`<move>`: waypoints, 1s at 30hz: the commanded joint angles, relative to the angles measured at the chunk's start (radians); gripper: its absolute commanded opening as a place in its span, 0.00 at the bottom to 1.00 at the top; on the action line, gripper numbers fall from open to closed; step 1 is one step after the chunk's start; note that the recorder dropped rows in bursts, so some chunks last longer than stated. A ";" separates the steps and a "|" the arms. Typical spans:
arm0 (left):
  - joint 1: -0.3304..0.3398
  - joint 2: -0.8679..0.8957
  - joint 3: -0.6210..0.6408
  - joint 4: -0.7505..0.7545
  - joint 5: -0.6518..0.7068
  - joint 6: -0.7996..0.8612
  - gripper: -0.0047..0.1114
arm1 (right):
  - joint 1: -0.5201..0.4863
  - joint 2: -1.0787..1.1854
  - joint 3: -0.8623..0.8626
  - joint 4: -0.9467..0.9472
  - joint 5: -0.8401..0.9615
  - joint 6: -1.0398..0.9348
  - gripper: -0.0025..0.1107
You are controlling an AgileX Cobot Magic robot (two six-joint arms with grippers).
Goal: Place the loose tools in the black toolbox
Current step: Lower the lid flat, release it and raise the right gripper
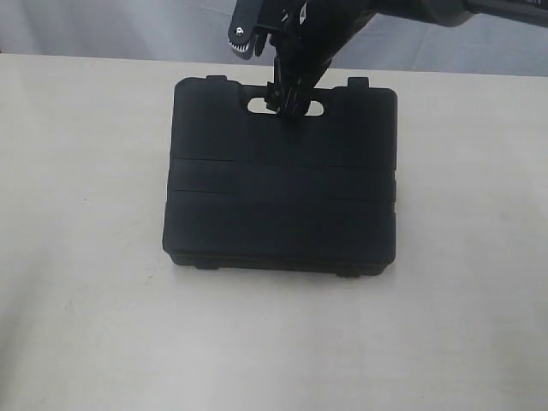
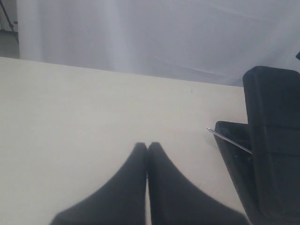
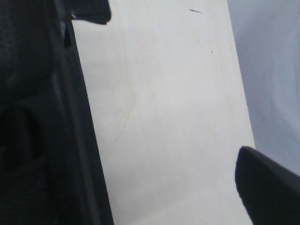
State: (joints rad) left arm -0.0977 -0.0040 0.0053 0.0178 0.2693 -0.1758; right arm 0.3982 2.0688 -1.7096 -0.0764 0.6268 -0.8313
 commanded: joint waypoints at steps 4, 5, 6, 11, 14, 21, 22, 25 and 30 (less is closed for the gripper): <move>-0.006 0.004 -0.005 0.001 0.000 0.000 0.04 | 0.000 -0.014 -0.011 0.010 0.040 0.100 0.78; -0.006 0.004 -0.005 0.001 0.000 0.000 0.04 | 0.000 -0.014 -0.011 0.010 0.053 0.098 0.78; -0.006 0.004 -0.005 0.001 0.000 0.000 0.04 | 0.000 -0.015 -0.011 0.008 0.071 0.093 0.78; -0.006 0.004 -0.005 0.001 0.000 0.000 0.04 | 0.000 -0.019 -0.011 -0.070 0.151 0.029 0.78; -0.006 0.004 -0.005 0.001 0.000 0.000 0.04 | 0.000 -0.019 -0.011 -0.075 0.156 0.031 0.78; -0.006 0.004 -0.005 0.001 0.000 0.000 0.04 | 0.000 -0.065 -0.011 -0.075 0.151 0.096 0.78; -0.006 0.004 -0.005 0.001 0.000 0.000 0.04 | 0.000 -0.080 -0.011 -0.075 0.156 0.115 0.78; -0.006 0.004 -0.005 0.001 0.000 0.000 0.04 | 0.000 -0.133 -0.011 -0.075 0.215 0.124 0.78; -0.006 0.004 -0.005 0.001 0.000 0.000 0.04 | 0.000 -0.247 -0.011 -0.116 0.427 0.157 0.78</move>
State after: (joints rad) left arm -0.0977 -0.0040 0.0053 0.0178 0.2693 -0.1758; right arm 0.3982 1.8890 -1.7135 -0.1583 0.9293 -0.7042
